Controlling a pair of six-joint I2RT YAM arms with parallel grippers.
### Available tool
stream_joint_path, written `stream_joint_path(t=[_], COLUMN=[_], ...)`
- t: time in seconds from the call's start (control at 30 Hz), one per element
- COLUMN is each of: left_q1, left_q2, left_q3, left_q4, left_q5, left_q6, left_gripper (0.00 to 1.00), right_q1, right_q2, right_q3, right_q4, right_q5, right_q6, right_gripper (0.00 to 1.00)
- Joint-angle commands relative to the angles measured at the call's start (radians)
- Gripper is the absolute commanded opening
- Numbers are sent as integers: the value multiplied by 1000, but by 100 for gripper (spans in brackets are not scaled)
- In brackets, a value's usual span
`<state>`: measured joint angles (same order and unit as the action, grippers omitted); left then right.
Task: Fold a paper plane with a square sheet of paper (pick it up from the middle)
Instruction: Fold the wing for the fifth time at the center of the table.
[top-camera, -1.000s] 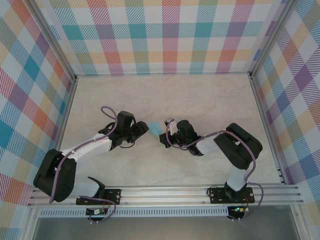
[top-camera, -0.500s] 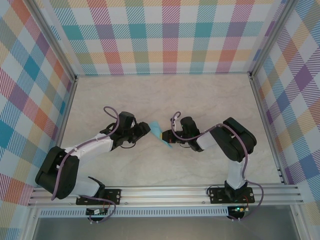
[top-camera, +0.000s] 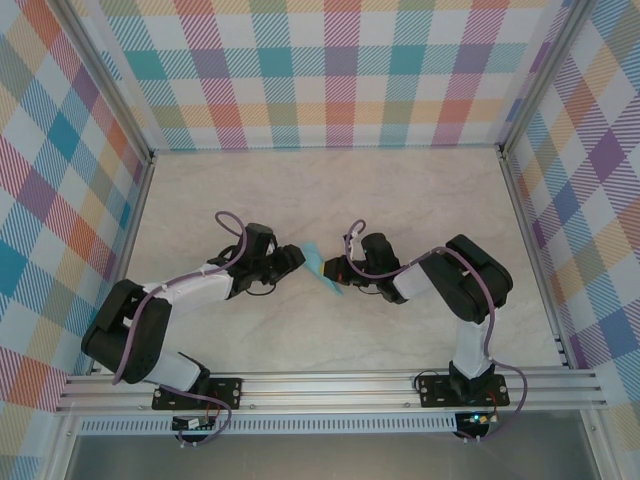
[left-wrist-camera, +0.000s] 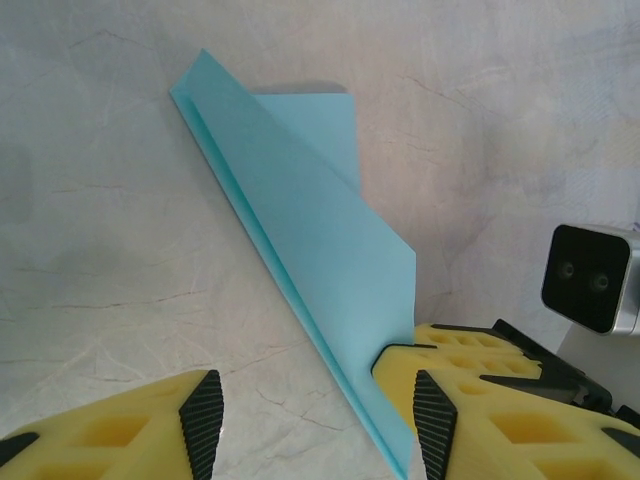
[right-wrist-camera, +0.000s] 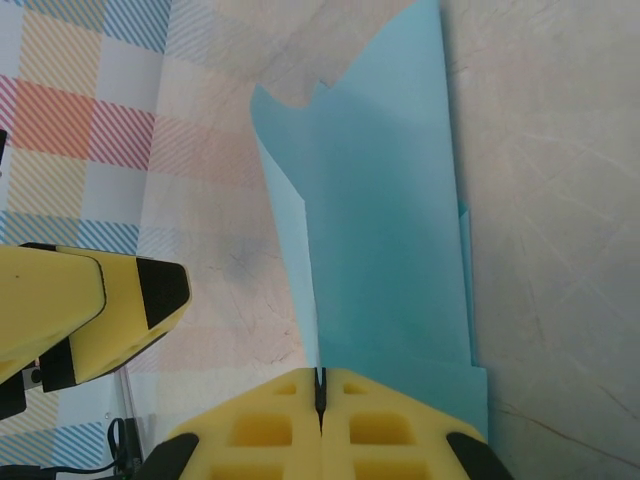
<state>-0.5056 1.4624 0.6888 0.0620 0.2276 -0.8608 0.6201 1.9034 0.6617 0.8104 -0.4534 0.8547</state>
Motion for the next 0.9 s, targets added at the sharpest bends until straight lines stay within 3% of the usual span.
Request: stream_joint_path(t=[0.0, 0.5, 0.87], left_q1=[-11, -20, -35], left_q2=[22, 118, 199], left_q3=[-8, 45, 80], left_q4=[46, 100, 179], left_q5=[18, 29, 79], left_q6=[25, 49, 81], left_gripper=[53, 43, 28], right_q1=[-12, -26, -55], right_q2=[21, 39, 62], right_q3=[-23, -35, -50], right_q4=[32, -12, 24], right_q5=[15, 53, 34], right_q6=[30, 58, 132], right_gripper=[0, 0, 0])
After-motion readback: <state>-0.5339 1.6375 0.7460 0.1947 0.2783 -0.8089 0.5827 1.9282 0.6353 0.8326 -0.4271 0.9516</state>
